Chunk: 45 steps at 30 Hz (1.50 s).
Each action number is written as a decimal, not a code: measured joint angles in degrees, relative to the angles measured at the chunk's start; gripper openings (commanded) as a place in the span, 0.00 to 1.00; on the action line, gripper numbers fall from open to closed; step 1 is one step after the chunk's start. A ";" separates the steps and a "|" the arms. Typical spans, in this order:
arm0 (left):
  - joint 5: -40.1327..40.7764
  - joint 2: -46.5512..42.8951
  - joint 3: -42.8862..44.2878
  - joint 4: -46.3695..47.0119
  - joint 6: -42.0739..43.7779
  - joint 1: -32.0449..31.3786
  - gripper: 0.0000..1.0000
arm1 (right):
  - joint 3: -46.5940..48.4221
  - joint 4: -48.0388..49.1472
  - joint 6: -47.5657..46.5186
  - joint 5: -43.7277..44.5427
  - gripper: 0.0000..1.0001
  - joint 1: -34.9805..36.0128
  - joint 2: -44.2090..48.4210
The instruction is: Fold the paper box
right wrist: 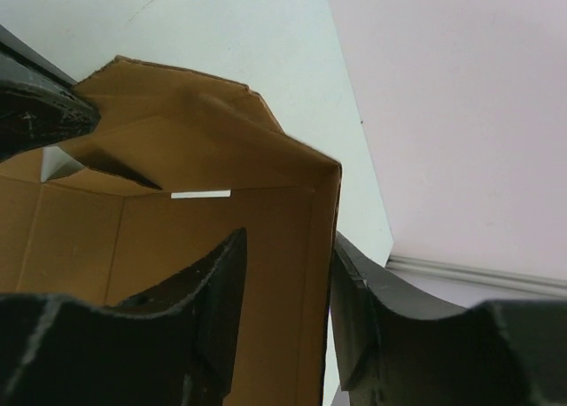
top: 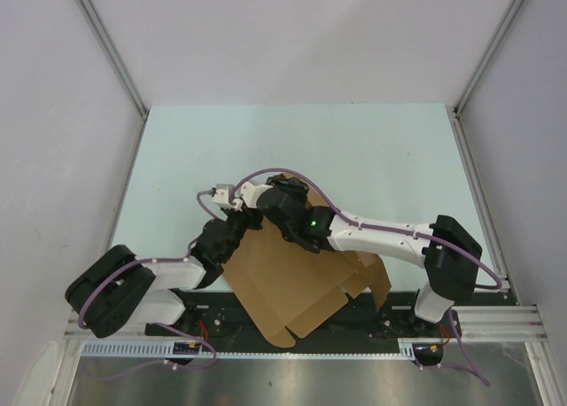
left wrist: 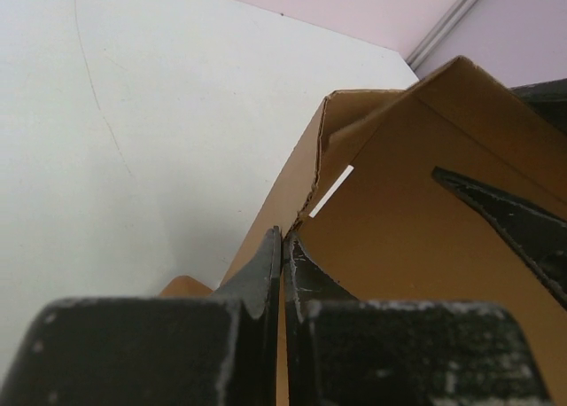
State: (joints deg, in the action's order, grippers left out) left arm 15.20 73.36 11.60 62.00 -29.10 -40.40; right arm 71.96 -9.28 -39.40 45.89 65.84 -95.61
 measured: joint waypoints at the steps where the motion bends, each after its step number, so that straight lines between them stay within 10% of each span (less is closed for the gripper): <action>1: 0.28 0.00 0.00 -0.07 0.00 -0.04 0.00 | 0.00 -0.02 0.20 -0.13 0.48 0.00 0.11; 25: 6.99 -3.76 0.66 -6.19 2.84 -2.36 0.00 | 6.78 -6.80 12.81 -12.26 0.55 -3.78 9.64; 38: 10.03 -4.79 1.40 -7.93 5.22 -2.62 0.00 | 10.69 -8.28 43.10 -49.18 0.55 -30.62 15.69; 45: 10.16 -3.93 1.62 -7.23 5.77 -2.78 0.00 | 9.16 -6.12 51.08 -64.67 0.57 -33.38 7.89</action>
State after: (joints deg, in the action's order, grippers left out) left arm 25.36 69.43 13.21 54.76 -23.33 -43.18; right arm 81.12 -15.40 11.68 -18.79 32.47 -87.72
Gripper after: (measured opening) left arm 0.006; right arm 0.559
